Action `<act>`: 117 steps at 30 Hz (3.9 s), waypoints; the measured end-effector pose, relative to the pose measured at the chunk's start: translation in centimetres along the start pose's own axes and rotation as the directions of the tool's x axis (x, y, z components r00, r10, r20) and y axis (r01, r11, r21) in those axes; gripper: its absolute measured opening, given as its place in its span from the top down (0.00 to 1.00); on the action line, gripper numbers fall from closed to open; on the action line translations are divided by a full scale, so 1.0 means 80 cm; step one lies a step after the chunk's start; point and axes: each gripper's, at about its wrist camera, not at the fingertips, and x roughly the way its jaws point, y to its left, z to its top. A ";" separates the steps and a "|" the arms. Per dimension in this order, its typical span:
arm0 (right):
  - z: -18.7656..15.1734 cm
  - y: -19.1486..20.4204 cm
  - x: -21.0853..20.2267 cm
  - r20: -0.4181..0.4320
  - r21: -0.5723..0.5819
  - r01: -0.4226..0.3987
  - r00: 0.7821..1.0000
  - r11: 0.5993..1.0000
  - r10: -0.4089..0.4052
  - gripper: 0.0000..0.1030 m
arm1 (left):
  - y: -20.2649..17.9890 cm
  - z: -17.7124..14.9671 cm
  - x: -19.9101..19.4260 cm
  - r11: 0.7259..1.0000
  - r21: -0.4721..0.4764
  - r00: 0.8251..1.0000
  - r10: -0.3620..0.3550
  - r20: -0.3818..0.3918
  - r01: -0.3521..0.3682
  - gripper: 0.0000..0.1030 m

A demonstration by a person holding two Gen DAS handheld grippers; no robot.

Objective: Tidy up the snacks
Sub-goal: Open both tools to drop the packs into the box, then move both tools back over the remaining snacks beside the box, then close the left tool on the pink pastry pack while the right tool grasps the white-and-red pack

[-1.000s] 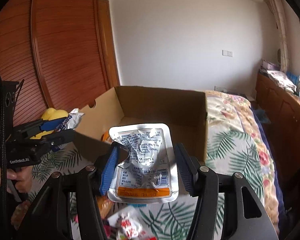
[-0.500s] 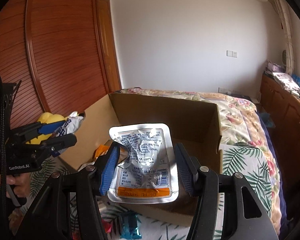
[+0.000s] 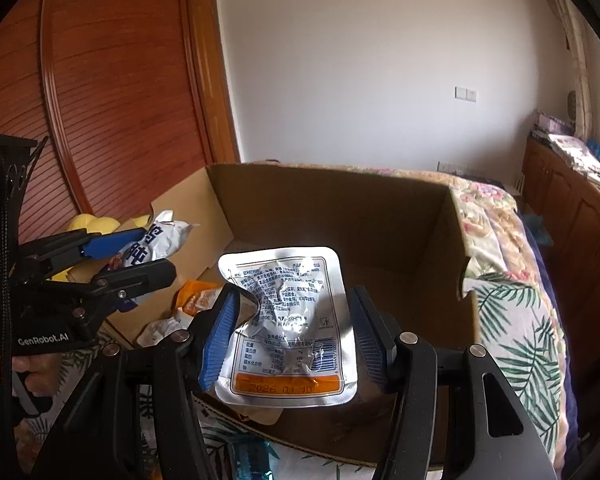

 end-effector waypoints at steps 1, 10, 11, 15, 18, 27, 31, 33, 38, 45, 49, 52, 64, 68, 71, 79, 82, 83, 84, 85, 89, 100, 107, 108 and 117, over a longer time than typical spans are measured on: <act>-0.001 0.001 0.003 -0.006 -0.001 -0.002 1.000 1.000 0.002 0.44 | 0.000 0.001 0.003 1.000 0.001 1.000 0.001 -0.005 -0.001 0.41; -0.009 0.001 0.021 -0.042 0.015 -0.009 0.999 1.000 0.009 0.43 | -0.005 -0.006 0.012 1.000 -0.013 1.000 0.006 -0.022 -0.006 0.39; -0.010 0.001 0.022 -0.042 0.017 -0.010 0.999 1.000 0.011 0.43 | -0.006 -0.006 0.012 1.000 -0.011 1.000 0.006 -0.022 -0.006 0.38; -0.010 -0.002 0.023 -0.047 0.035 -0.018 0.999 0.999 0.020 0.43 | -0.009 -0.009 0.015 1.000 -0.005 1.000 0.007 -0.024 -0.007 0.37; -0.011 -0.003 0.023 -0.051 0.044 -0.017 0.999 0.999 0.019 0.39 | -0.008 -0.010 0.016 1.000 -0.017 1.000 0.001 -0.025 -0.001 0.37; -0.011 0.012 0.007 -0.006 0.000 0.047 0.999 0.999 -0.047 0.24 | -0.012 -0.010 0.004 1.000 -0.013 1.000 0.013 -0.010 -0.013 0.35; -0.013 0.008 -0.012 0.017 0.025 0.040 0.999 0.999 -0.040 0.23 | -0.015 -0.010 -0.015 1.000 -0.013 1.000 0.018 0.022 -0.018 0.35; -0.015 0.008 -0.026 0.032 0.030 0.037 0.999 0.999 -0.038 0.23 | -0.020 -0.011 -0.026 1.000 -0.009 0.999 0.021 0.036 -0.021 0.35; -0.022 0.012 -0.064 0.062 0.028 0.035 0.997 0.999 -0.036 0.23 | -0.032 -0.019 -0.052 1.000 0.003 0.998 0.023 0.056 -0.024 0.34; -0.050 0.017 -0.105 0.079 0.033 0.035 0.996 0.999 -0.037 0.23 | -0.049 -0.042 -0.083 0.999 0.031 0.997 0.035 0.062 -0.037 0.34; -0.070 0.014 -0.117 0.074 0.047 0.038 0.996 0.998 -0.041 0.23 | -0.056 -0.058 -0.091 0.999 0.035 0.999 0.020 0.047 -0.021 0.34; -0.084 0.012 -0.123 0.077 0.053 0.038 0.996 0.998 -0.042 0.23 | -0.064 -0.072 -0.095 1.000 0.027 0.999 0.012 0.032 -0.013 0.34; -0.147 0.003 -0.108 0.008 0.074 0.060 0.998 0.995 -0.060 0.23 | -0.096 -0.140 -0.063 1.000 0.012 0.994 -0.014 -0.107 0.015 0.34; -0.162 0.005 -0.103 -0.025 0.072 0.054 0.998 0.996 -0.053 0.23 | -0.100 -0.149 -0.055 1.000 -0.012 0.990 -0.029 -0.138 0.027 0.34; -0.170 0.005 -0.096 -0.049 0.078 0.041 0.998 0.996 -0.037 0.23 | -0.102 -0.154 -0.051 0.999 -0.035 0.987 -0.037 -0.154 0.032 0.34; -0.178 0.007 -0.084 -0.074 0.085 0.019 0.997 0.996 -0.013 0.23 | -0.114 -0.161 -0.035 0.999 -0.040 0.978 -0.039 -0.205 0.031 0.33; -0.179 0.006 -0.084 -0.067 0.094 0.012 0.998 0.996 -0.006 0.23 | -0.111 -0.160 -0.028 0.998 -0.055 0.975 -0.043 -0.219 0.031 0.33; -0.180 0.006 -0.083 -0.065 0.095 0.012 0.998 0.995 -0.005 0.23 | -0.110 -0.160 -0.027 0.998 -0.060 0.974 -0.046 -0.221 0.033 0.32; -0.180 0.007 -0.082 -0.064 0.094 0.011 0.998 0.996 -0.005 0.23 | -0.109 -0.160 -0.026 0.997 -0.066 0.974 -0.048 -0.223 0.034 0.31; -0.181 0.007 -0.081 -0.066 0.091 0.010 0.998 0.996 -0.004 0.23 | -0.107 -0.160 -0.025 0.997 -0.073 0.973 -0.050 -0.226 0.034 0.30; -0.182 0.007 -0.079 -0.067 0.090 0.000 0.998 0.996 0.006 0.23 | -0.102 -0.162 -0.018 0.993 -0.107 0.968 -0.069 -0.243 0.044 0.29; -0.184 0.000 -0.078 -0.070 0.124 0.001 0.998 0.992 0.008 0.23 | -0.096 -0.165 -0.024 0.994 -0.097 0.969 -0.080 -0.235 0.059 0.34; -0.185 0.007 -0.072 -0.089 0.092 -0.002 0.996 0.996 0.010 0.23 | -0.075 -0.170 -0.042 0.992 -0.114 0.969 -0.086 -0.232 0.061 0.49; -0.186 0.009 -0.071 -0.092 0.088 -0.004 0.996 0.996 0.013 0.23 | -0.071 -0.171 -0.044 0.991 -0.115 0.969 -0.088 -0.229 0.062 0.50; -0.186 0.018 -0.054 -0.165 0.059 -0.042 0.985 0.997 0.052 0.23 | -0.048 -0.175 -0.058 0.993 -0.106 0.973 -0.080 -0.218 0.057 0.53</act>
